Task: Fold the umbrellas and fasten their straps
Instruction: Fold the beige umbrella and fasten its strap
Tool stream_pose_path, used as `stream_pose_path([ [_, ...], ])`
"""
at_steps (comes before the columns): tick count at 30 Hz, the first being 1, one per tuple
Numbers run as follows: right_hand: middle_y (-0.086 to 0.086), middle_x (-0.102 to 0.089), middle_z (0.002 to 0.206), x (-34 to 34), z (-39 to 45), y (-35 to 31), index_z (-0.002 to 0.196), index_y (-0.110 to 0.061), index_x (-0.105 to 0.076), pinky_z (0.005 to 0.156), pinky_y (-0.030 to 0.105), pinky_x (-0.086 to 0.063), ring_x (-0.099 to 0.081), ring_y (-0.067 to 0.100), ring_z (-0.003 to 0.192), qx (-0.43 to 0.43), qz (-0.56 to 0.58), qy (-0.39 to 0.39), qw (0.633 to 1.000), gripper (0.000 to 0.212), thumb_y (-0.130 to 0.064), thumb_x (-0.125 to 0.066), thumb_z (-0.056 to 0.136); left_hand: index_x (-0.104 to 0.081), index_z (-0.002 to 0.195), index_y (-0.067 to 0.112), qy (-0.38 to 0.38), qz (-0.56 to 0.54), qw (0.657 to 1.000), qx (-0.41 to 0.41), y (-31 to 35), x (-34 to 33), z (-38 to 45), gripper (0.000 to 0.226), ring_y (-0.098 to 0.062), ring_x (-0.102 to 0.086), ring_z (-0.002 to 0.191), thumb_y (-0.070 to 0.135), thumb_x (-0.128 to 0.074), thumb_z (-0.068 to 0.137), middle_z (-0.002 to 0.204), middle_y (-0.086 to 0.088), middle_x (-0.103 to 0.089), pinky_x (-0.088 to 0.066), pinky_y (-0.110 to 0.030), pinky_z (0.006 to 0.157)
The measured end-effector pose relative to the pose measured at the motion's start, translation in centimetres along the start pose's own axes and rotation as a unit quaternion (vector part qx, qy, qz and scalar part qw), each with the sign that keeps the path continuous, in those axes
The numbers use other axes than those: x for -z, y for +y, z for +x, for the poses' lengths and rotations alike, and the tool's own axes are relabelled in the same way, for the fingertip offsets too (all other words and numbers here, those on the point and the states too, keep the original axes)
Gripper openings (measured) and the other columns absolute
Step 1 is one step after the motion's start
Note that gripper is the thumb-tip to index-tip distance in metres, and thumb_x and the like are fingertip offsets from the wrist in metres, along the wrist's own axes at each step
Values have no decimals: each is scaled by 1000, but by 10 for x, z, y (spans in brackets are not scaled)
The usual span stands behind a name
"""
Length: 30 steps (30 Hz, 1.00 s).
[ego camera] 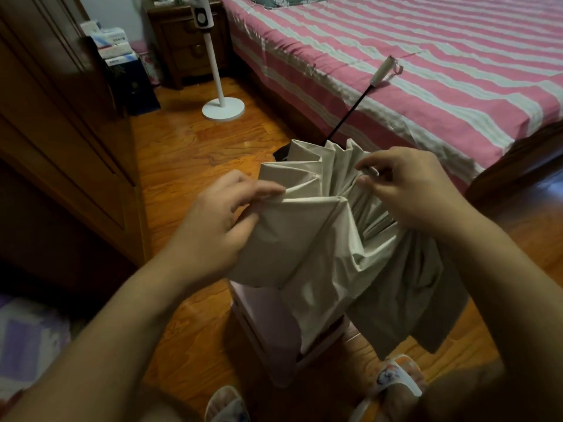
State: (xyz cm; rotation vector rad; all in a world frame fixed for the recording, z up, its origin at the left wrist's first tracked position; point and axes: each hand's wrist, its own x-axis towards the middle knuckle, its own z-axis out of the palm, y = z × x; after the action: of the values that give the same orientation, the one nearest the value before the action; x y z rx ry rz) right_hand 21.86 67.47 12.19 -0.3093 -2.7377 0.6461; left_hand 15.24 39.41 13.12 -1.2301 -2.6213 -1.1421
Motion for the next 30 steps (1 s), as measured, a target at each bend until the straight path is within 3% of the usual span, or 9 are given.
stream_pose_path([
  [5,-1,-63,97,-3,-1,1,115,-24,-75,84,44,-52,-61,22,93,17,-9,-5,1000,21,-26,-71,94,-66,118,29,124,-146,981,32,-6,-27,5,34,-8,-64,97,4,-65,96,103,12,-65,-49,-14,79],
  [8,-1,-62,93,-5,-1,5,113,-25,-76,82,42,-51,-61,24,92,18,-15,6,1000,20,-27,-73,93,-70,111,17,180,-105,978,-25,-12,-30,8,24,-10,-65,93,0,-67,94,101,6,-67,-52,-21,78],
  [11,-1,-62,93,-5,0,9,112,-25,-75,82,40,-51,-61,24,91,8,-12,14,1000,19,-27,-72,93,-71,108,5,200,8,973,-112,-18,-30,9,17,0,-57,89,-3,-66,94,100,-1,-66,-42,-12,76],
  [14,-1,-63,93,-4,1,13,114,-24,-75,80,35,-45,-60,21,90,-2,-14,17,1000,21,-26,-72,94,-67,121,13,170,40,982,-77,-23,-31,9,24,0,-54,77,11,-65,97,105,3,-62,-44,-14,69],
  [18,1,-65,96,0,1,13,114,-21,-76,81,36,-47,-60,19,90,-2,-19,14,1000,21,-26,-72,94,-45,139,46,15,-95,992,88,-26,-23,6,55,-6,-60,91,49,-67,88,112,17,-58,-54,-20,74],
  [22,0,-65,97,2,-1,10,114,-23,-75,86,44,-52,-61,20,93,1,-11,6,1000,21,-27,-72,94,-20,148,58,-115,-58,988,89,-36,-20,2,92,1,-62,99,37,-80,81,119,21,-56,-58,-29,87],
  [26,-6,-61,92,3,-2,5,112,-25,-76,84,45,-52,-60,18,91,16,-6,4,1000,19,-26,-73,93,-13,149,63,-108,-9,993,35,-34,-27,1,86,7,-57,108,41,-71,90,128,25,-50,-55,-30,93],
  [30,-8,-61,91,1,-4,-1,111,-23,-77,83,44,-52,-61,18,91,34,-4,12,999,20,-23,-75,92,-30,149,58,-90,14,996,-12,-20,-34,1,63,-1,-55,104,44,-60,96,125,21,-49,-55,-31,88],
])
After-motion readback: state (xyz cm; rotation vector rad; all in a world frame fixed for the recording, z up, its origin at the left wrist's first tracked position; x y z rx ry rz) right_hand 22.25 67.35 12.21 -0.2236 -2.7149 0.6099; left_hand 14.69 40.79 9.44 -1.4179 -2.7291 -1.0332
